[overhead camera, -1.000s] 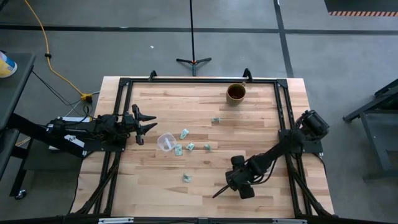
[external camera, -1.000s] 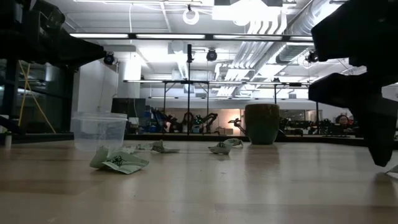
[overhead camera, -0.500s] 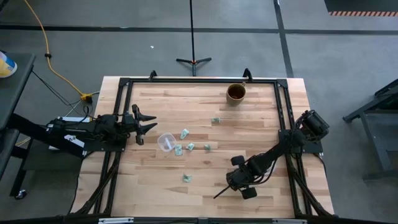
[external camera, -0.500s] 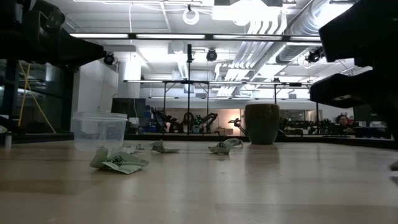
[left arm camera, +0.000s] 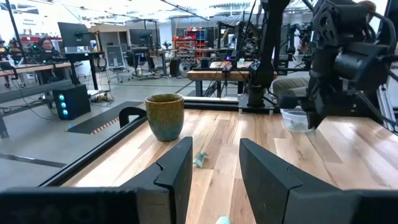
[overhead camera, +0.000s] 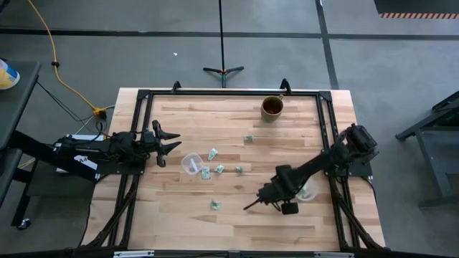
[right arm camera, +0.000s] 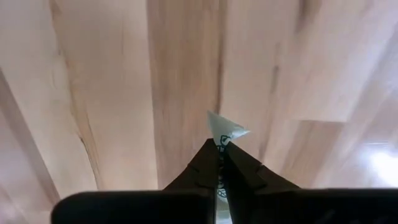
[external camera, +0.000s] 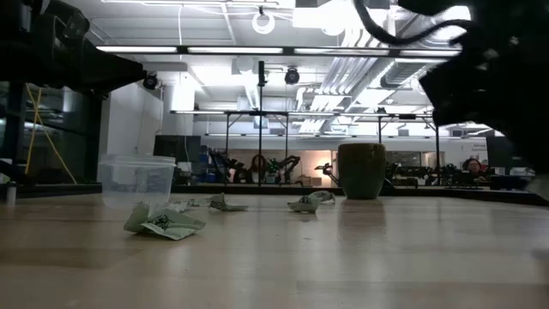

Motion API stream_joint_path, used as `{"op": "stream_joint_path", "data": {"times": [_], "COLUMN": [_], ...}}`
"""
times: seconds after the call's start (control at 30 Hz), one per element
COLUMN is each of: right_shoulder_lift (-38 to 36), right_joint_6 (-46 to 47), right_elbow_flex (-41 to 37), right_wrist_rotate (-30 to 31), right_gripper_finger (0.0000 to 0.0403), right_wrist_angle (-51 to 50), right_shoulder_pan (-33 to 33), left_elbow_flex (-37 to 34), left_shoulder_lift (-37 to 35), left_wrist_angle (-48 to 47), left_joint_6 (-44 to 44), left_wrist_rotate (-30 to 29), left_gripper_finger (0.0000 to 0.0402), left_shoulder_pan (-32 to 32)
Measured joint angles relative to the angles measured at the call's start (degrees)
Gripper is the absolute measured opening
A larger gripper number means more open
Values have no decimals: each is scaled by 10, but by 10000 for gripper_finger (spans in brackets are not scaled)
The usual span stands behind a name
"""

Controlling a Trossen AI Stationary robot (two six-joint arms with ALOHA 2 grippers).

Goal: Pick and place Stevia / Truvia into bins
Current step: Put the stevia packet into the round transparent container

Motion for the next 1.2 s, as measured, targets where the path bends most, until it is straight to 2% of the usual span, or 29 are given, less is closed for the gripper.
{"op": "stream_joint_path", "data": {"times": [0.13,0.4,0.77,1.0,1.2], "right_shoulder_lift": [0,-1,-1,-1,-1], "right_joint_6": [-38,-37,-37,-83,-90], "right_elbow_flex": [33,80,25,13,5], "right_wrist_rotate": [18,59,43,32,44], "right_gripper_finger": [3,3,5,6,3], "right_wrist_angle": [1,-43,45,150,172], "right_shoulder_pan": [-6,-1,0,3,3], "left_elbow_flex": [0,0,0,0,0], "left_shoulder_lift": [0,0,0,0,0], "left_wrist_angle": [0,0,0,0,-1], "left_joint_6": [0,0,0,0,0], "left_wrist_rotate": [0,0,0,0,0], "left_gripper_finger": [166,166,166,166,166], "left_shoulder_pan": [0,0,0,0,0]}}
